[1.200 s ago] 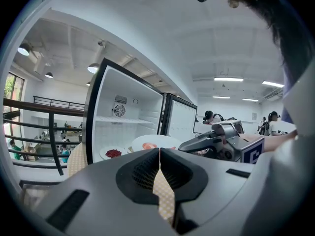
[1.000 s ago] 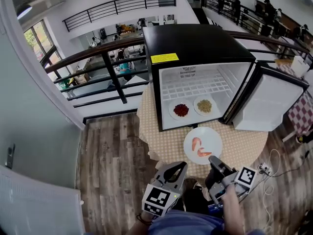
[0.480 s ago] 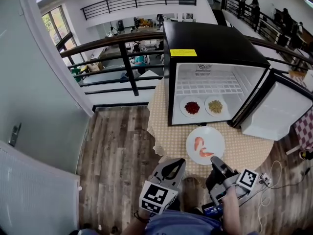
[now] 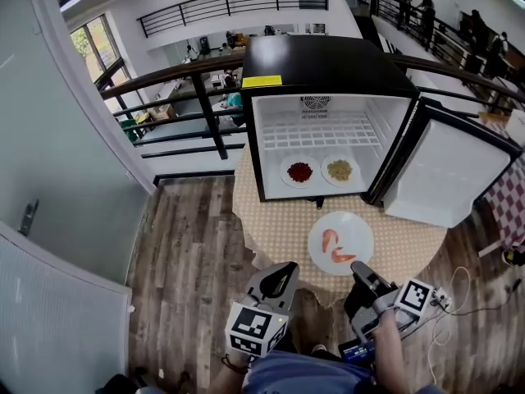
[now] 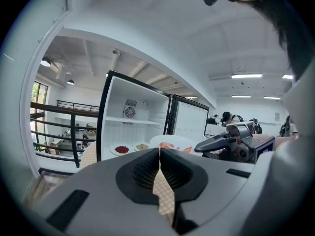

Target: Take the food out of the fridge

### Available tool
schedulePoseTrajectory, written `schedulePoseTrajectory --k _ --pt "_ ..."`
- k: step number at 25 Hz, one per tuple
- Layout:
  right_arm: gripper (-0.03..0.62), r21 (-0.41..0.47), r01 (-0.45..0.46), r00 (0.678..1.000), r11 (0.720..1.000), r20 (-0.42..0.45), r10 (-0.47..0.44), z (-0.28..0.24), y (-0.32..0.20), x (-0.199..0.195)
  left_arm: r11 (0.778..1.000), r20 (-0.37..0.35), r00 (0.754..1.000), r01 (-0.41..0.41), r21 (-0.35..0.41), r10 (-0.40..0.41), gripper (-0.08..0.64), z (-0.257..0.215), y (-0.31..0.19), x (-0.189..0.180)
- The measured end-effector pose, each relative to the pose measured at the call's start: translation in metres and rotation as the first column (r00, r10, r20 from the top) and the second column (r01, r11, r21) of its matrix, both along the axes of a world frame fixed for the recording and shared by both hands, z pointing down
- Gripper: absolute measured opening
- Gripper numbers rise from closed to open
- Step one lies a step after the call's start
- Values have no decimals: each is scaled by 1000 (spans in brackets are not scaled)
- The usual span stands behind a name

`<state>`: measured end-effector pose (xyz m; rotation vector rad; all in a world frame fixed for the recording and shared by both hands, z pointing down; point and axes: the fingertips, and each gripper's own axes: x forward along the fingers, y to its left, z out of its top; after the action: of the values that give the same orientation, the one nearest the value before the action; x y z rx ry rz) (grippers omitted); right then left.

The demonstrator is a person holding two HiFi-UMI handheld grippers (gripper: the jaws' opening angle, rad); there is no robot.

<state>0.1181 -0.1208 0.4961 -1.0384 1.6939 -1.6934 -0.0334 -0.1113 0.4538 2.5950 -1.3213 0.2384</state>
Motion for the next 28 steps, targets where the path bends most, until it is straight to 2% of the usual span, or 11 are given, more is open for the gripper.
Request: schedulePoseTrajectory --k 6,13,21,28 --pt "26 -1 42 999 999 0 -42 0 28 43 999 6 999 39 0 -39 17 -1 35 46" --pt "26 -1 95 994 995 45 -95 1 57 64 997 43 997 70 -13 -69 17 7 74 83" --pt "26 -7 132 988 991 81 -131 7 82 72 994 90 990 109 -12 -107 17 9 111 95" --pt "26 -11 160 984 987 85 -159 9 101 62 993 104 988 117 -15 -115 17 5 133 90"
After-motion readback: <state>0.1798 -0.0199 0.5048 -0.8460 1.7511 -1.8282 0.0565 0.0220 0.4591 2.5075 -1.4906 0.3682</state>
